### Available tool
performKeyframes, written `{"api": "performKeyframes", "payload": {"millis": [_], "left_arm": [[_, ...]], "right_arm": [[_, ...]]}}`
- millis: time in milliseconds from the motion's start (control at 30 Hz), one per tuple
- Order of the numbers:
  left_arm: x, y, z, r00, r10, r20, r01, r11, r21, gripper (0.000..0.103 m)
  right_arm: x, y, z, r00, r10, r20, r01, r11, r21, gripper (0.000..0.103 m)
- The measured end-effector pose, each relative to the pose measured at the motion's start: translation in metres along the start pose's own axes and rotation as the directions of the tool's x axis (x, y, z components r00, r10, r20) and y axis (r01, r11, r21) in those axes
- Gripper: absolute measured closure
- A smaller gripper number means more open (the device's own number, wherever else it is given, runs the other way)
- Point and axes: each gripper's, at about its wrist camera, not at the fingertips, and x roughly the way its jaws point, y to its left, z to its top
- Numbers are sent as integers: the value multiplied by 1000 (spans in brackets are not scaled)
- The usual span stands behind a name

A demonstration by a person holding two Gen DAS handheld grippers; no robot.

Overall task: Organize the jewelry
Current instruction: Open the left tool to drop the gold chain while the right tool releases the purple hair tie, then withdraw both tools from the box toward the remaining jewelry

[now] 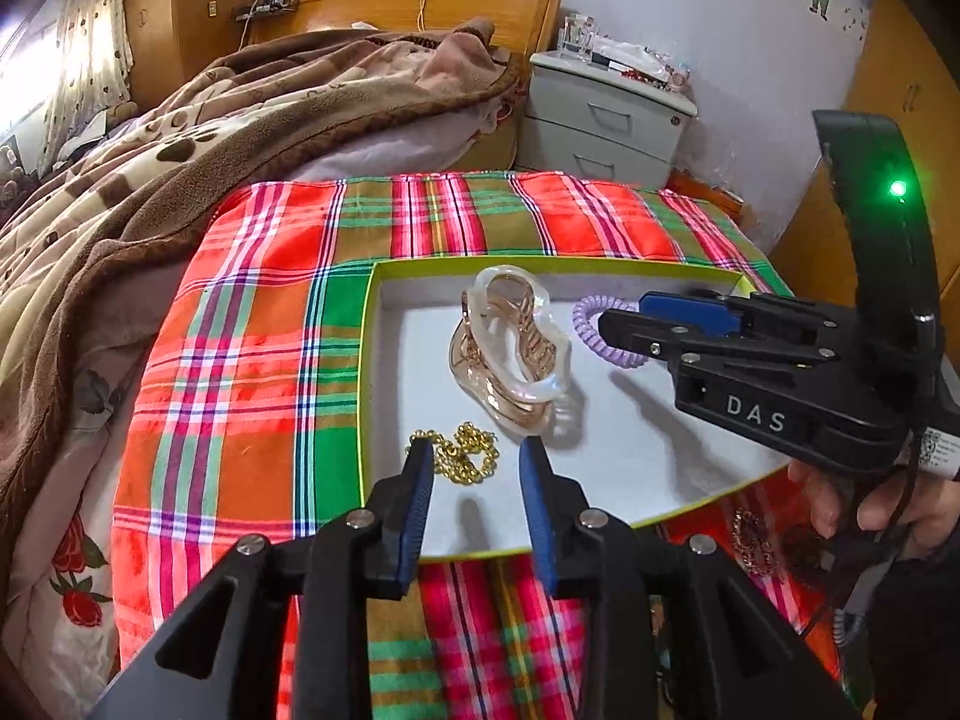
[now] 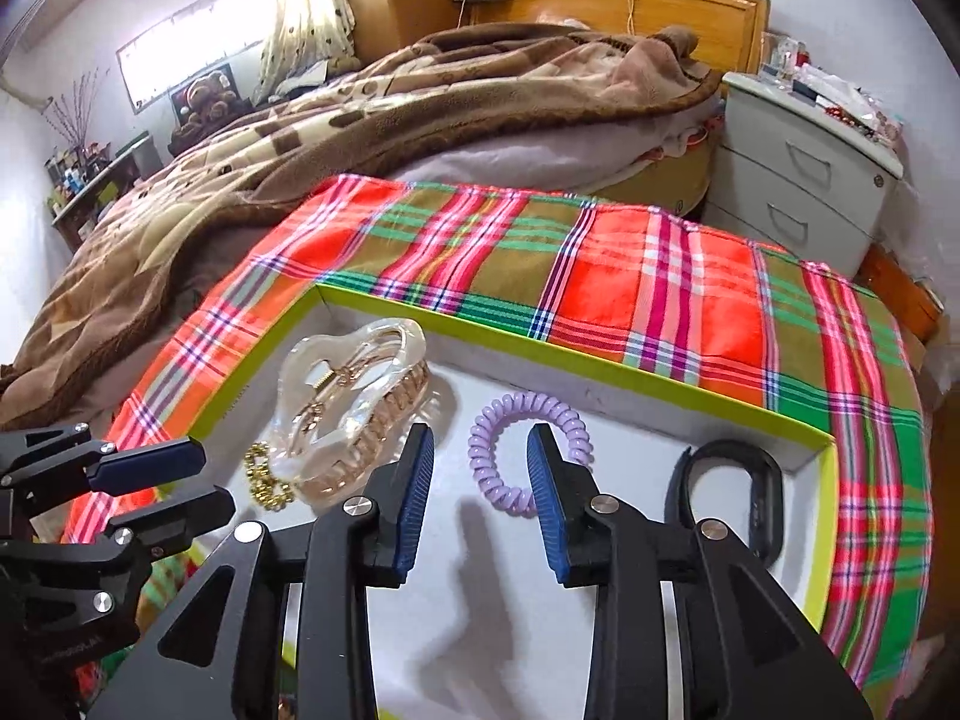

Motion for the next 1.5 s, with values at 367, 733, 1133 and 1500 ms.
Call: {"api": "performKeyframes", "payload": {"millis": [367,733,1133,1500], "left_arm": [[-30,-9,-23,998,-40,44,42,998,-44,60],[-45,-27,-55,987,-160,36,161,986,-35,56],[-47,-30,-87,965,-263,15,263,960,-92,52],[-42,-31,-102,970,-244,-14,243,968,-63,53]], "right_arm": [[-52,6,-25,996,-22,87,18,999,47,64],[-111,-6,-76,984,-78,161,63,993,97,64],[-148,-32,-168,978,-181,100,166,976,142,58],[-147,-43,-209,981,-195,22,189,969,157,58]]}}
